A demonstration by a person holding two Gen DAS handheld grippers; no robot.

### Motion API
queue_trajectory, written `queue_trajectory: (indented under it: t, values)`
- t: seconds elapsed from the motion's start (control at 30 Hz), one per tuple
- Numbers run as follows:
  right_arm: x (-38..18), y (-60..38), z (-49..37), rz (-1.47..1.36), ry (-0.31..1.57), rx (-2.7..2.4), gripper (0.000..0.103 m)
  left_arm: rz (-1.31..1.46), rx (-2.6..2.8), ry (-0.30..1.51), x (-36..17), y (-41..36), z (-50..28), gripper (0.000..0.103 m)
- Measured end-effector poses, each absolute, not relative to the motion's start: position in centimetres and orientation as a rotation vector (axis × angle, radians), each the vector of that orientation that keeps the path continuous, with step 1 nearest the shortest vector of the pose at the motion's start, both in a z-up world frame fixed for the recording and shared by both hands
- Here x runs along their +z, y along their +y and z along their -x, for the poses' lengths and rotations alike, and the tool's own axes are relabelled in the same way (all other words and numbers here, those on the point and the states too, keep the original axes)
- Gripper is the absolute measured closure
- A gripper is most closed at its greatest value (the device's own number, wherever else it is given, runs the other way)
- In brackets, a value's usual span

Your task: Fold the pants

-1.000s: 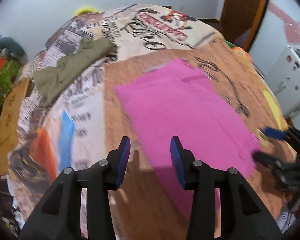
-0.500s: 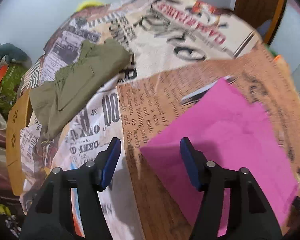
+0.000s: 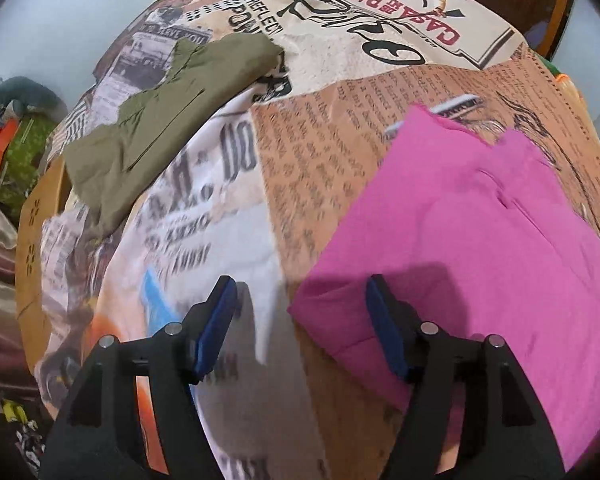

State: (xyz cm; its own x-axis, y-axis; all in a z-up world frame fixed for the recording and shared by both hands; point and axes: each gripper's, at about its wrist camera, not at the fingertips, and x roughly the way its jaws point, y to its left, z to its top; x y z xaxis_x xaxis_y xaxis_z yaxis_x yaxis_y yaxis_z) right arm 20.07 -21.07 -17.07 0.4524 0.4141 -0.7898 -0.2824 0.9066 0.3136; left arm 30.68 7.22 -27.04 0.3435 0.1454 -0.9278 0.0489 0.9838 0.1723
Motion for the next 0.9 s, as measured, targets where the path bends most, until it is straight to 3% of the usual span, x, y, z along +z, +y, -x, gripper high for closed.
queue_trajectory:
  t: [0.23, 0.7, 0.77, 0.9]
  values:
    - [-15.7, -21.3, -19.3, -0.122, 0.982, 0.427, 0.031, -0.127, 0.070, 1.187, -25.4, 8.1, -24.3, 0.028]
    - [-15.1, -19.6, -17.5, -0.072, 0.961, 0.452, 0.031, 0.110, 0.095, 1.185, -24.3, 10.3, -15.7, 0.021]
    - [-15.3, -19.4, -17.3, -0.061, 0.966, 0.454, 0.031, 0.124, 0.107, 1.182, -23.9, 10.9, -15.3, 0.021]
    - [-15.3, -19.1, -17.0, -0.060, 0.960, 0.470, 0.031, 0.036, 0.106, 1.136, -22.3, 10.2, -15.1, 0.039]
